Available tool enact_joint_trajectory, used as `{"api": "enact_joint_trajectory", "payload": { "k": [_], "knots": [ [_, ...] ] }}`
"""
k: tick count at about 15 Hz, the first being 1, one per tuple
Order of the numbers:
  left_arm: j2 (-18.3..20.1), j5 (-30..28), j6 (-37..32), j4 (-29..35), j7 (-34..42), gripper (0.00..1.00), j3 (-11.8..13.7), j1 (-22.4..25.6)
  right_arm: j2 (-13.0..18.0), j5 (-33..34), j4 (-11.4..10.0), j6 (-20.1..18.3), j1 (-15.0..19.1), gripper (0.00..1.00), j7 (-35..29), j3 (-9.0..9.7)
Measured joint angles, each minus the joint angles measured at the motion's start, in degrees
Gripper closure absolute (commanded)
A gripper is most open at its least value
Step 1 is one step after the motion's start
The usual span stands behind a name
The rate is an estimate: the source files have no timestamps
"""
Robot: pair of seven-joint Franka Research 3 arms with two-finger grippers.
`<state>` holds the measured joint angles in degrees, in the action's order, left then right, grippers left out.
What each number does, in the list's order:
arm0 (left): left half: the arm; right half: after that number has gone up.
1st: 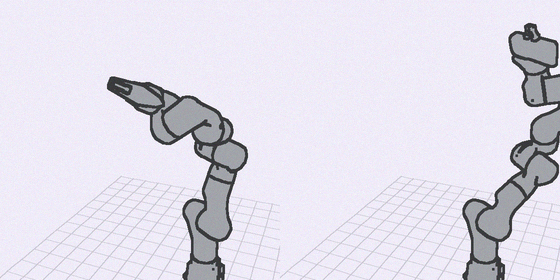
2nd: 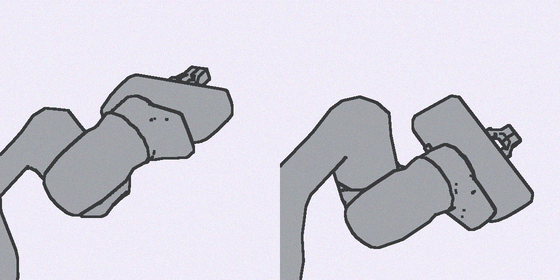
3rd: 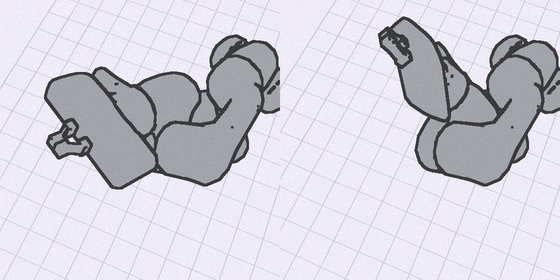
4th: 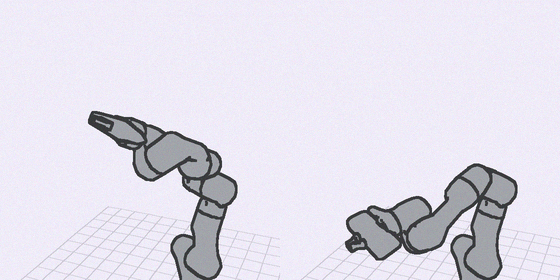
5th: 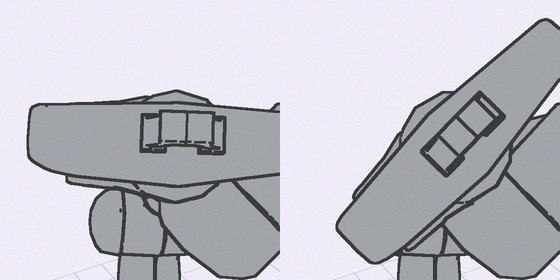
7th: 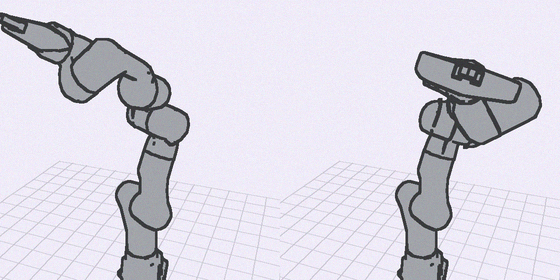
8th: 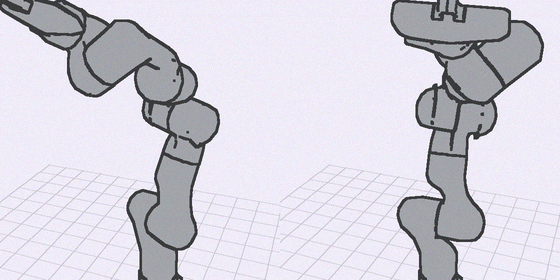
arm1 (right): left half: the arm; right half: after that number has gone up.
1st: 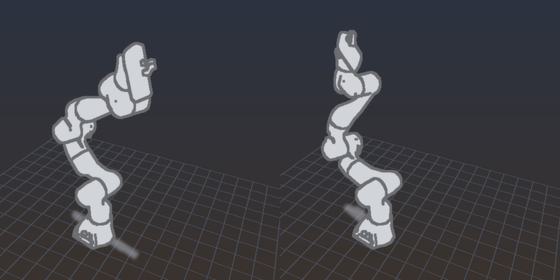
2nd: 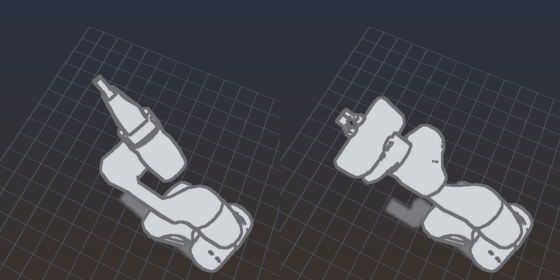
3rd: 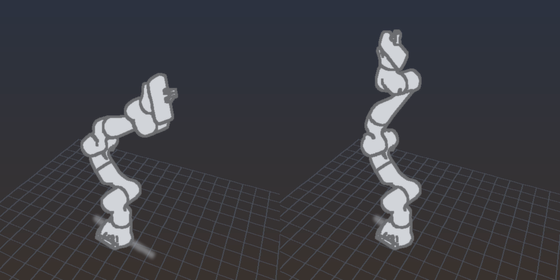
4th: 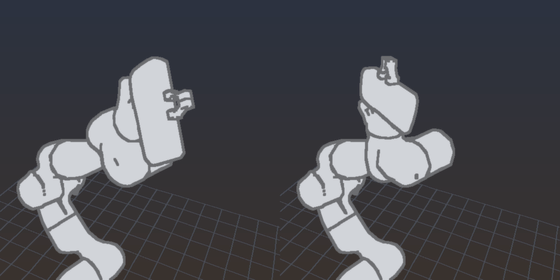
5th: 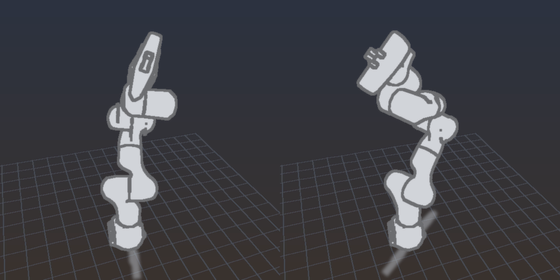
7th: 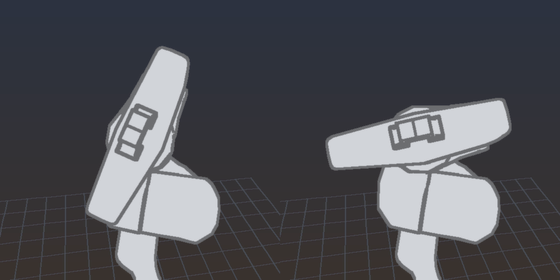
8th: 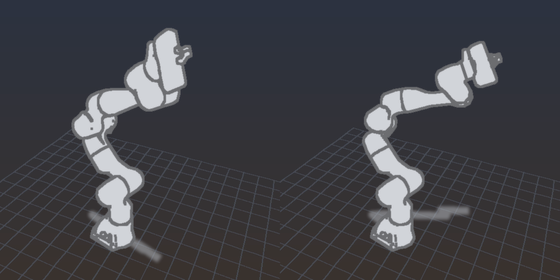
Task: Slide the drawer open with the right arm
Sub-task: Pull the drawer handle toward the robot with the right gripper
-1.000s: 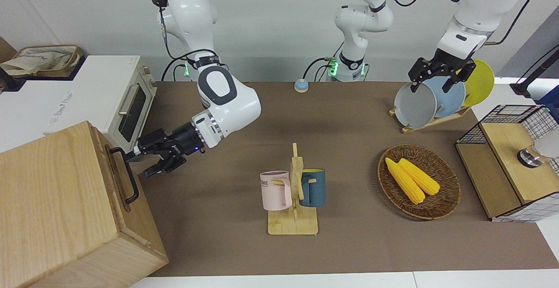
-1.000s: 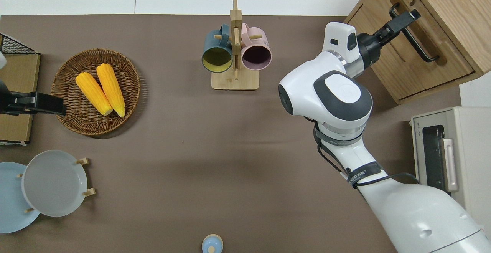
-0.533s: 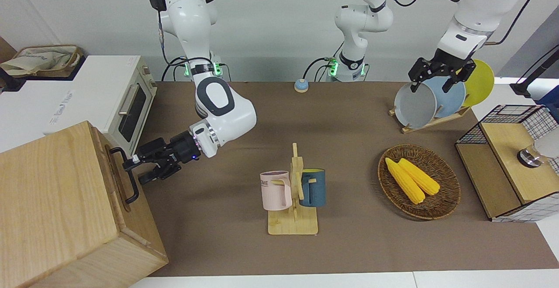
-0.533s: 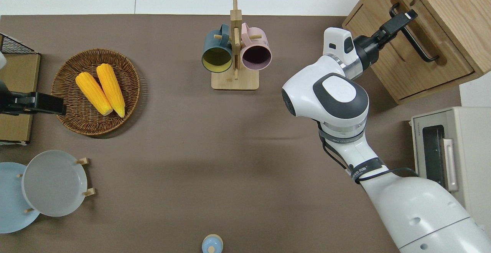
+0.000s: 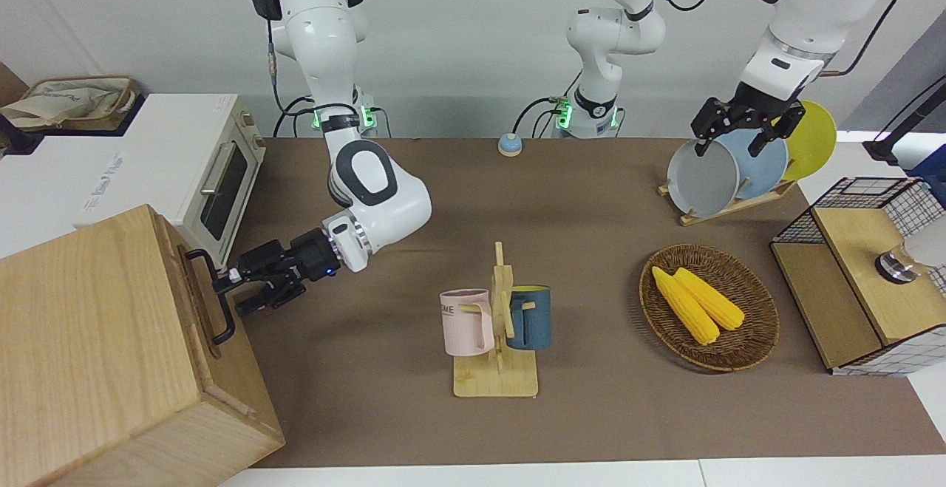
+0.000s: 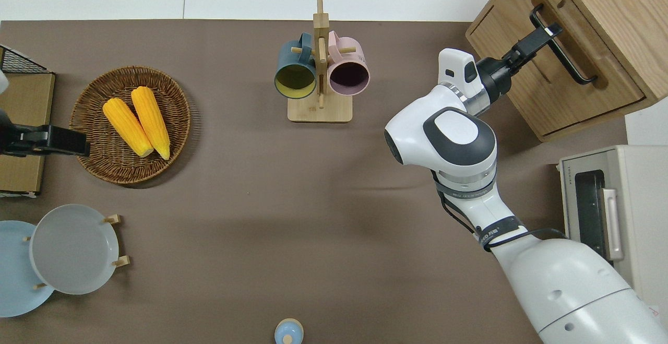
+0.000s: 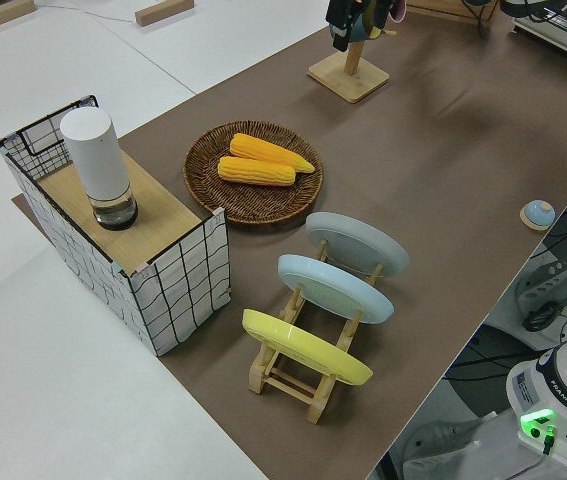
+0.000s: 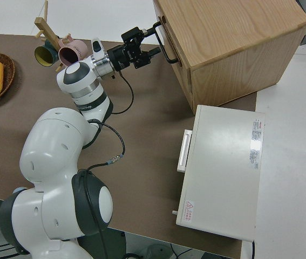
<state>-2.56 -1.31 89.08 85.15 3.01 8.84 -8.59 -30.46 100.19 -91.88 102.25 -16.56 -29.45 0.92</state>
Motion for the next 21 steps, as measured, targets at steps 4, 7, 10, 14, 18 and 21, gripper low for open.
{"api": "enact_joint_trajectory", "payload": {
  "k": [4, 7, 10, 14, 18, 21],
  "knots": [
    [0.0, 0.0, 0.0, 0.0, 0.0, 0.0, 0.0, 0.0, 0.0, 0.4, -0.02, -0.03, 0.41, 0.462, -0.15, 0.0],
    [0.0, 0.0, 0.0, 0.0, 0.0, 0.0, 0.0, 0.0, 0.0, 0.57, -0.02, -0.06, 0.57, 0.734, -0.17, -0.01],
    [0.0, 0.0, 0.0, 0.0, 0.0, 0.0, 0.0, 0.0, 0.0, 0.64, -0.02, -0.14, 0.79, 0.862, -0.18, -0.03],
    [0.0, 0.0, 0.0, 0.0, 0.0, 0.0, 0.0, 0.0, 0.03, 0.92, -0.03, -0.25, 0.84, 0.936, -1.16, 0.02],
    [0.0, 0.0, 0.0, 0.0, 0.0, 0.0, 0.0, 0.0, 0.03, 0.91, -0.04, -0.37, 0.73, 0.965, -1.49, 0.07],
    [0.0, 0.0, 0.0, 0.0, 0.0, 0.0, 0.0, 0.0, 0.02, 0.71, -0.13, -1.08, 0.31, 0.965, -1.65, 0.18]
  ]
}}
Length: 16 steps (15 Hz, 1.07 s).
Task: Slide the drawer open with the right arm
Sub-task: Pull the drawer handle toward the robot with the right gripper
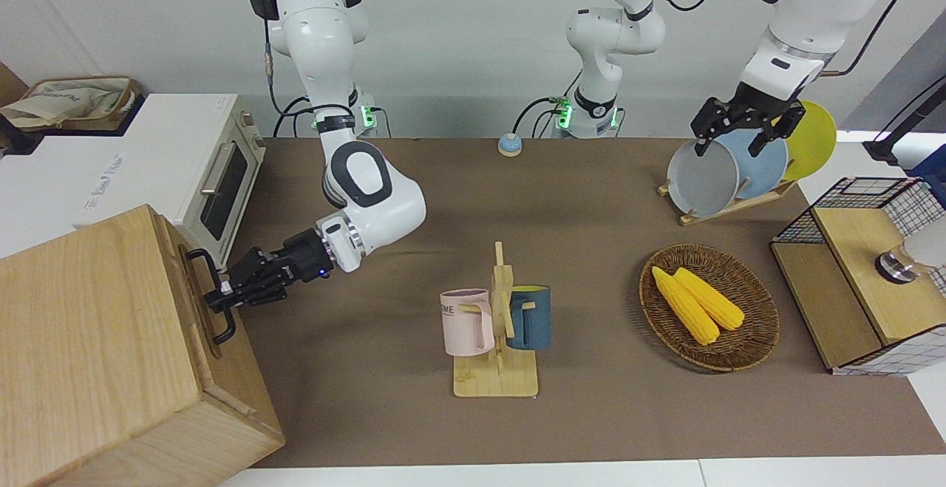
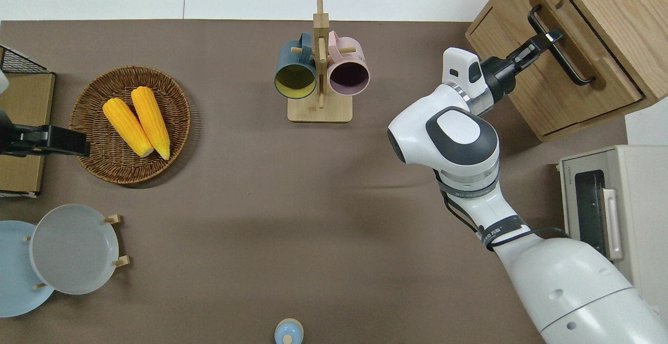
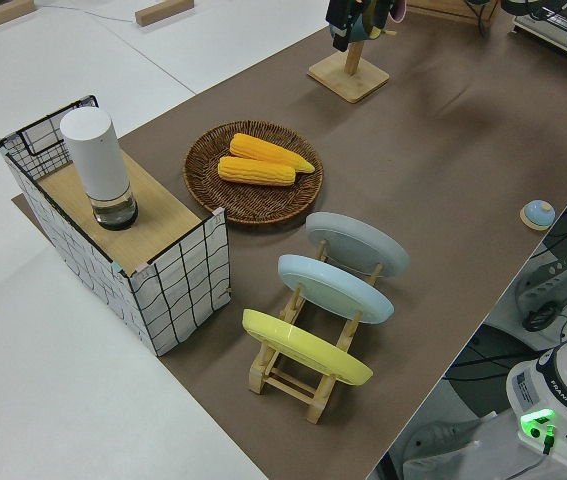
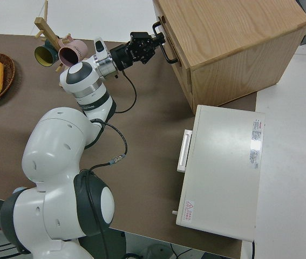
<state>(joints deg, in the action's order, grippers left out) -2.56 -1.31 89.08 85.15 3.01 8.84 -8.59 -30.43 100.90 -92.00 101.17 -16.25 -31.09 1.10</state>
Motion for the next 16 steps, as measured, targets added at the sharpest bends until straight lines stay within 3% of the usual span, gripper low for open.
{"api": "enact_joint_trajectory", "payload": {
  "k": [16],
  "knots": [
    [0.0, 0.0, 0.0, 0.0, 0.0, 0.0, 0.0, 0.0, 0.57, -7.98, -0.2, -9.55, -9.63, 0.963, -0.29, 0.51]
  ]
}}
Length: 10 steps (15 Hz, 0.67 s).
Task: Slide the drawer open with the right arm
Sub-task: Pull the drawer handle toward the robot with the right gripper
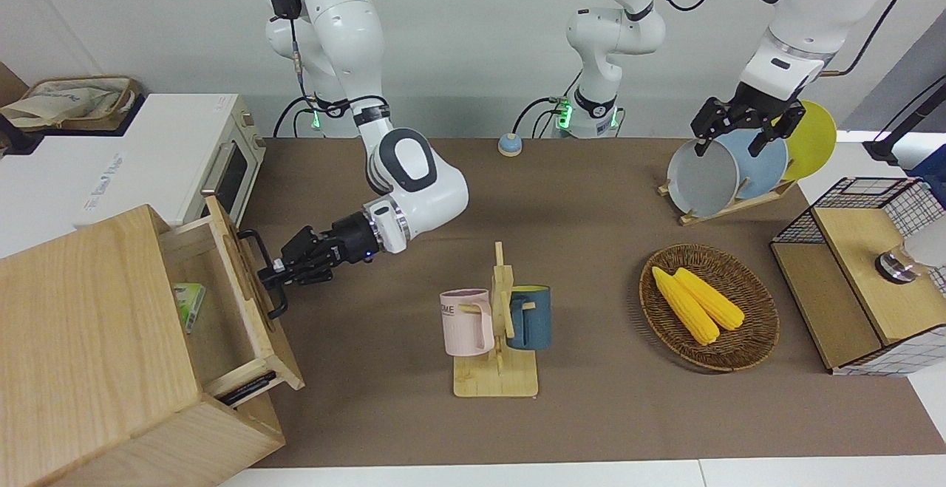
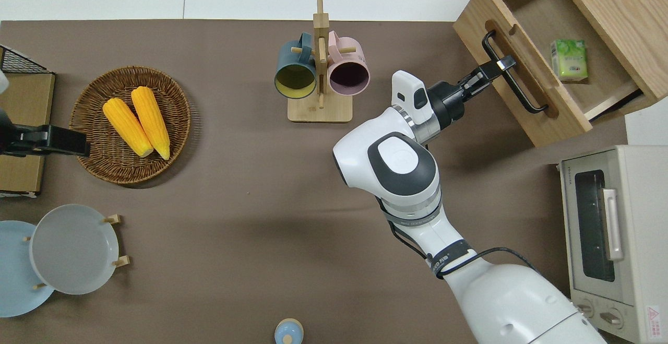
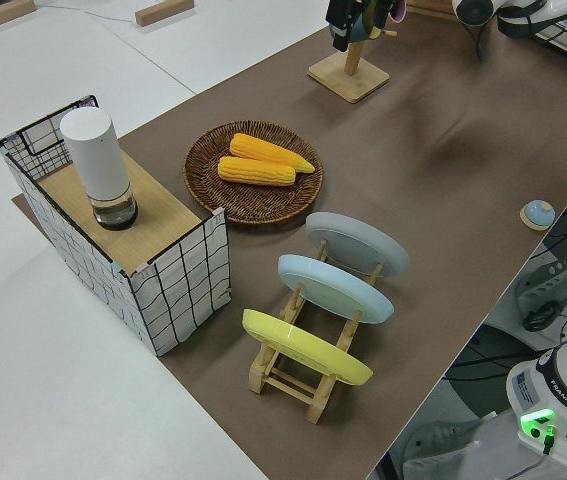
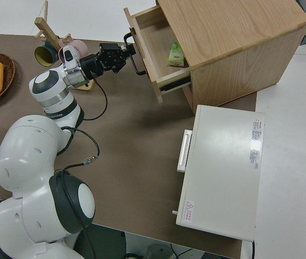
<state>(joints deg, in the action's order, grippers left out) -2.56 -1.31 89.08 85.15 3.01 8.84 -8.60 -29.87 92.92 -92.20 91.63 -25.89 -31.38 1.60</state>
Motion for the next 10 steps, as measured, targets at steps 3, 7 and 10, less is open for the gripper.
{"api": "enact_joint_trajectory", "payload": {
  "k": [3, 7, 10],
  "knots": [
    [0.0, 0.0, 0.0, 0.0, 0.0, 0.0, 0.0, 0.0, 0.22, -1.9, 0.24, -0.99, -1.48, 0.963, 0.0, 0.0],
    [0.0, 0.0, 0.0, 0.0, 0.0, 0.0, 0.0, 0.0, 0.24, -3.47, 0.34, -2.76, -3.99, 0.963, 0.0, 0.0],
    [0.0, 0.0, 0.0, 0.0, 0.0, 0.0, 0.0, 0.0, 0.24, -4.3, 0.33, -4.06, -6.04, 0.963, 0.0, 0.03]
  ]
}}
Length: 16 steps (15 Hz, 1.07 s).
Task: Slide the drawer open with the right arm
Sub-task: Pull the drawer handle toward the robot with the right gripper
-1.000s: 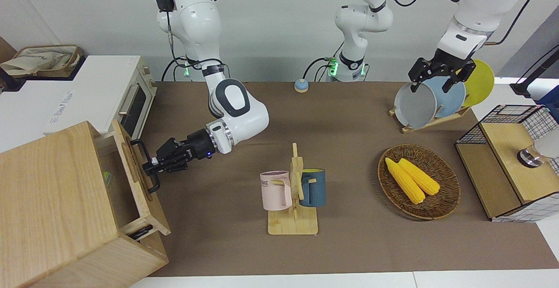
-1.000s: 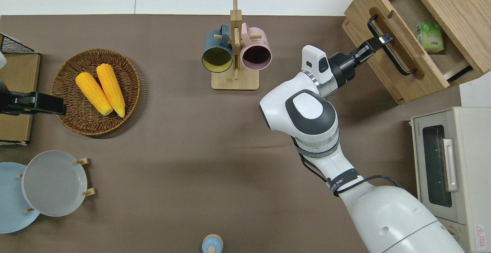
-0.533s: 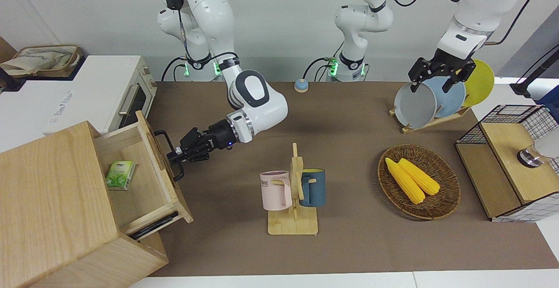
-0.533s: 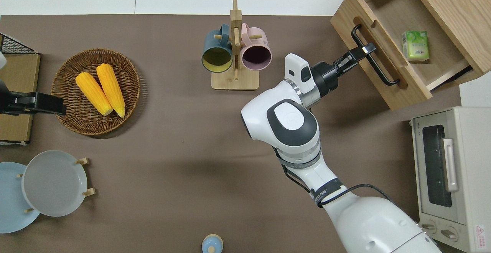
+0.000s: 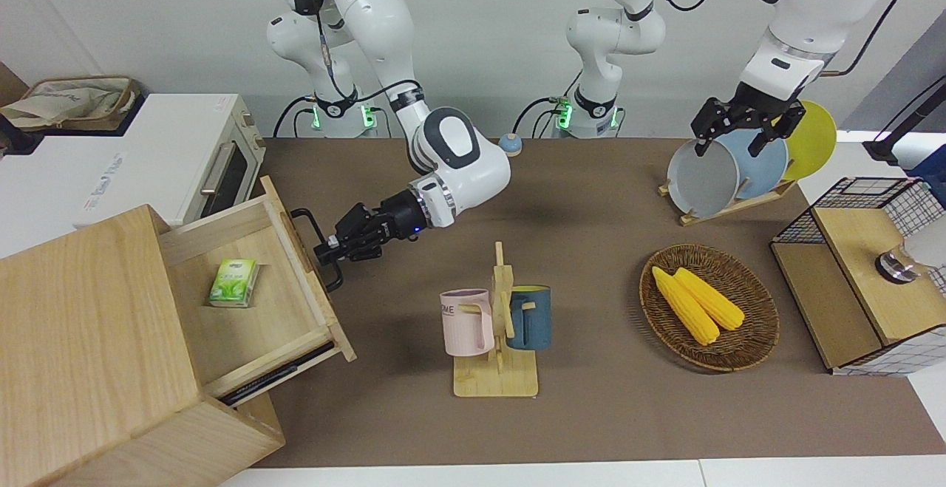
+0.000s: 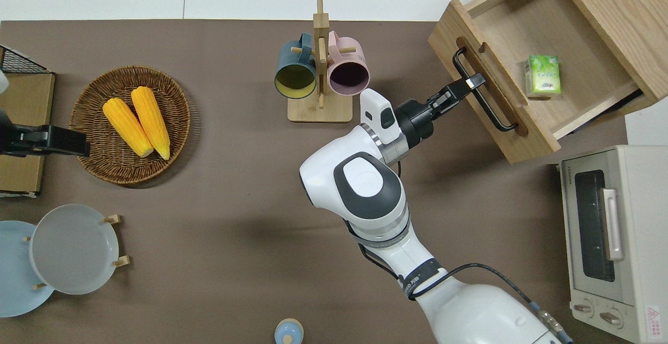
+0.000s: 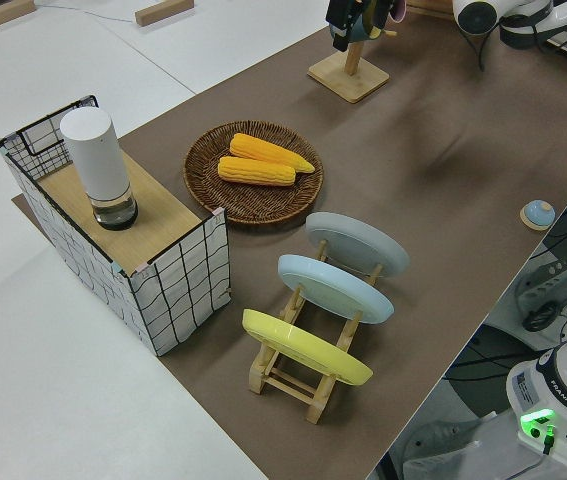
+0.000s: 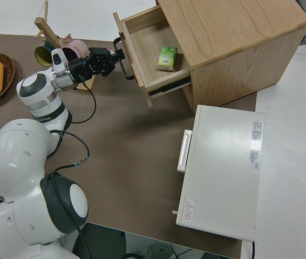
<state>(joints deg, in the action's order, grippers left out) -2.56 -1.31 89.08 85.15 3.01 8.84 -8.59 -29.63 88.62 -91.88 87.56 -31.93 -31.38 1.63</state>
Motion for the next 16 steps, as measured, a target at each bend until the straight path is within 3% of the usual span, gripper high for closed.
{"api": "enact_joint_trajectory", "payload": {
  "k": [16],
  "knots": [
    [0.0, 0.0, 0.0, 0.0, 0.0, 0.0, 0.0, 0.0, -0.03, -3.28, 0.31, -4.03, -7.06, 0.963, 0.6, 0.04]
  ]
}}
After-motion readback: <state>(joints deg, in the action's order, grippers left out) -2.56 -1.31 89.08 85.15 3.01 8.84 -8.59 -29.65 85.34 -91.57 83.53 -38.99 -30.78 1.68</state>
